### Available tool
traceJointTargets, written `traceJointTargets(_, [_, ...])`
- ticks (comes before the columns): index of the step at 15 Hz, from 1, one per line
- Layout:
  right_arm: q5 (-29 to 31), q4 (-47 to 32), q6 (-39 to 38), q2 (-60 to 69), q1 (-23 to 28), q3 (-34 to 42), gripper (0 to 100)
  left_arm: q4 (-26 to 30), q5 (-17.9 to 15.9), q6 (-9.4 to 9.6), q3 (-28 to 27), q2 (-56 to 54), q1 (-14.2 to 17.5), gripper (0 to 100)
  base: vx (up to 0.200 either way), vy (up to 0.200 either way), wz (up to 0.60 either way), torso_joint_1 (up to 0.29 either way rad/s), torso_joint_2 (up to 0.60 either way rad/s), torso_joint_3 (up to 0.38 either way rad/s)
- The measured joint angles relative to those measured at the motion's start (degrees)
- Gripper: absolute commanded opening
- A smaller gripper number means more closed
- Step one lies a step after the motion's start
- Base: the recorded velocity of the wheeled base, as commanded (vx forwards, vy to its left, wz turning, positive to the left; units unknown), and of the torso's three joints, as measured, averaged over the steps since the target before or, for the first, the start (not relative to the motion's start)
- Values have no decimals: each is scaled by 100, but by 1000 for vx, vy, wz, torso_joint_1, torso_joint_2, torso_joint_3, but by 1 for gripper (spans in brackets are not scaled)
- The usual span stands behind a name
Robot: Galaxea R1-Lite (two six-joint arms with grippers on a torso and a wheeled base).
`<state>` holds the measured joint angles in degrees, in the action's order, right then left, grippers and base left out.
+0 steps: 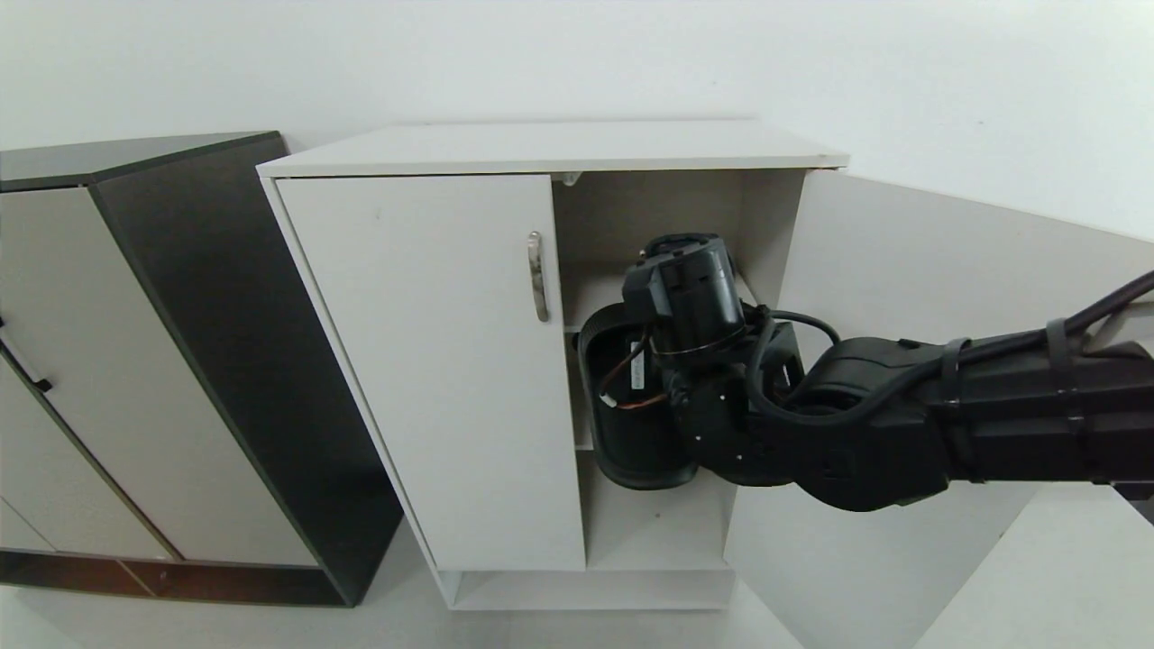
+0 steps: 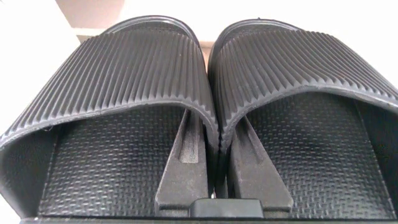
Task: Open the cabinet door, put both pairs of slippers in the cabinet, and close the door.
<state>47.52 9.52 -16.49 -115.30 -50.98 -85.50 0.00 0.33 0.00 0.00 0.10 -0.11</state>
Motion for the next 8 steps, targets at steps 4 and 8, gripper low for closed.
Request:
traceJointTargets(4, [101,-2,18,-88,29,133,0,0,-1,-7,0,0,1,0,0,0,0,0,0,0])
traceJointTargets(8, [106,40,10,-166,88,174,0,0,-1,-2,0,0,1,0,100,0,0,2,1,4])
